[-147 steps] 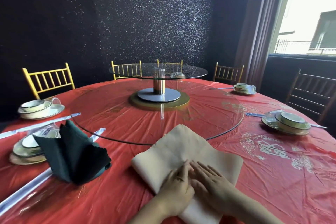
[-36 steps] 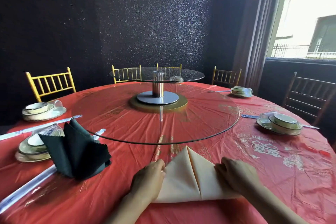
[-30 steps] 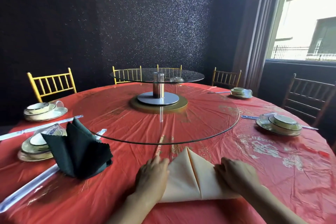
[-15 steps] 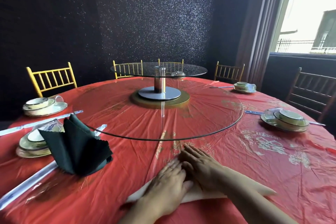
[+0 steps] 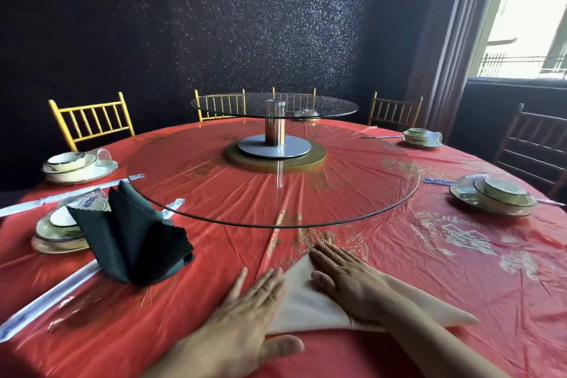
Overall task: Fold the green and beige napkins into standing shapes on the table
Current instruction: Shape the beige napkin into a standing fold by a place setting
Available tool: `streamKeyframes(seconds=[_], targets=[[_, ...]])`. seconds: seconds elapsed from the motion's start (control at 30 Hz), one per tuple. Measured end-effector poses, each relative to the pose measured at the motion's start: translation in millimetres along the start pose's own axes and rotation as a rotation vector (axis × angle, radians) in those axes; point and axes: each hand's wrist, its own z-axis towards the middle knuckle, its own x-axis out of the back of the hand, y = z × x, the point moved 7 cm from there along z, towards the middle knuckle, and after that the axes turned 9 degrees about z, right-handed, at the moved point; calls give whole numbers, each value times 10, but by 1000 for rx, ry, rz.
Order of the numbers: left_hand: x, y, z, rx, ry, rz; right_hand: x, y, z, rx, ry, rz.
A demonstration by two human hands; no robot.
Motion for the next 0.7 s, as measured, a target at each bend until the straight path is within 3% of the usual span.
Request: streamKeyframes(seconds=[0.03,0.17,0.27,0.3,0.43,0.5,0.6,0.7], targets=[[-93,-75,-76,36,-104,49,0,2,-1,-4,-4,0],[-353,-287,-317,120,-129,130,13,-19,-24,4,6,-7],[3,-264,-270,146,-37,20,10,-31,-27,0,-9,0],[116,-219,-263,160,-84,-66,14,-29,-21,-9,-12,33],[545,127,218,63,67,-306,226,8,-11,-69,85,496],[636,306,489,31,108,-319,389,59,-68,-82,189,602],[551,451,781,11,109,-254,523,159,-182,-92,298,421],[332,505,894,-12,66,-224,432,194,-293,-97,252,233]])
